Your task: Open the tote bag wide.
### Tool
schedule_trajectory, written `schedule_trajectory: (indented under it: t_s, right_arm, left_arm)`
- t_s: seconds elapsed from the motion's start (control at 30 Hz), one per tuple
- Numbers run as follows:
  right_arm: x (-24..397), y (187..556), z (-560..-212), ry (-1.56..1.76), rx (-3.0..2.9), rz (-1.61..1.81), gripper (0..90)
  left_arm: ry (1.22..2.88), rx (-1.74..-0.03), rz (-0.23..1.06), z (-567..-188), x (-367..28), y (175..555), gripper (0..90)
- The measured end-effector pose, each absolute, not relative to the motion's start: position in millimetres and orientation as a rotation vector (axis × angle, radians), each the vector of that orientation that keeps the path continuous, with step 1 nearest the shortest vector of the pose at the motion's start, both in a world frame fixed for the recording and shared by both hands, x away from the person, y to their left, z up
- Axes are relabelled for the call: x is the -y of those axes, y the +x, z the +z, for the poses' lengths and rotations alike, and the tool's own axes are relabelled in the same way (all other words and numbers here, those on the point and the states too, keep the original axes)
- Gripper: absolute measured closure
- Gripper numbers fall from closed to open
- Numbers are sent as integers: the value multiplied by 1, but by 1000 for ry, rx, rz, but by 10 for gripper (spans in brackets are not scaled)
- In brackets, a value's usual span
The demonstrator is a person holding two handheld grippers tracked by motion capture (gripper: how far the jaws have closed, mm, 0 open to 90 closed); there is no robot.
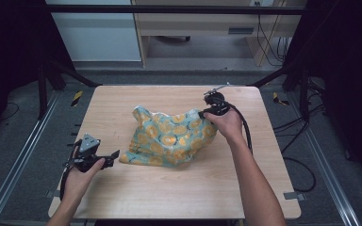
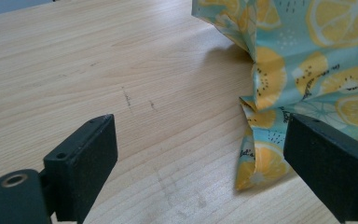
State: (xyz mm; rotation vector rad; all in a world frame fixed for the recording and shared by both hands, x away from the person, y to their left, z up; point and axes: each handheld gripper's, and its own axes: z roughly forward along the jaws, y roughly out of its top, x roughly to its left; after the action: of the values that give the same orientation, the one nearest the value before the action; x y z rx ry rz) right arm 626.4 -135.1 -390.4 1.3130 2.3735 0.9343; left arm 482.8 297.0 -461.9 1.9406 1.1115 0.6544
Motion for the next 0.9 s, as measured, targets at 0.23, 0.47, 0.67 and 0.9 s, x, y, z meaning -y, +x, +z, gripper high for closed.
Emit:
schedule_trajectory:
  t_s: [0.23, 0.47, 0.67, 0.9]
  right_arm:
    - [132, 621, -385, 1279, -2384, 963, 896]
    - [127, 609, -372, 1204, -2350, 1041, 900]
    - [124, 595, -357, 1150, -2311, 1124, 900]
    - [112, 567, -331, 1045, -2283, 1232, 900]
  left_arm:
    - [1942, -1113, 656, -462, -296, 483, 98]
    - [1936, -1120, 657, -462, -296, 483, 99]
    - [1941, -1119, 659, -462, -295, 483, 102]
    - [1946, -1120, 663, -462, -296, 483, 103]
